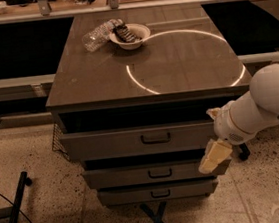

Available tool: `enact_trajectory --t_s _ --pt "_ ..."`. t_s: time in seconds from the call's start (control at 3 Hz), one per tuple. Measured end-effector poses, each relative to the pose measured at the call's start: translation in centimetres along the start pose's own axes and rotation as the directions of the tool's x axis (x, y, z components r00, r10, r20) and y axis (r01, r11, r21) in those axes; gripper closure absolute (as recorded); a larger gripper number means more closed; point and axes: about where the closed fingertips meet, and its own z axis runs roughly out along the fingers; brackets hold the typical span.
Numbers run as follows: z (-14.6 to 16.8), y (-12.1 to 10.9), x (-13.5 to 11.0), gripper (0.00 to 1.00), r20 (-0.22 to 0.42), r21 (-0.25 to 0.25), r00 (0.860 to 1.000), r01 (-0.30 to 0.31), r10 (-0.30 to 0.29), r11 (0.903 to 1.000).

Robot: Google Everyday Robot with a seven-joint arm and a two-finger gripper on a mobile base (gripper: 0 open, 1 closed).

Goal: Open top drawer

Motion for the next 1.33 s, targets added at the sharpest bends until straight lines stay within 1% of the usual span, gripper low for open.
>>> enact_trajectory --t_s 0.33,0.67,1.0,1.33 --pt "2.1 -0.7 0.3 0.0 0.014 0.015 1.0 0.008 -0.008 0.9999" --pt "5.2 -4.3 1.1 0.0 0.052 0.043 0.999 -0.008 0.006 0.9991" --pt "6.0 -5.1 1.5 0.0 0.04 0.031 0.999 -0.014 0.012 0.9994" --pt "6.7 -5.2 1.7 0.0 0.031 0.014 0.999 -0.016 0.015 0.9998"
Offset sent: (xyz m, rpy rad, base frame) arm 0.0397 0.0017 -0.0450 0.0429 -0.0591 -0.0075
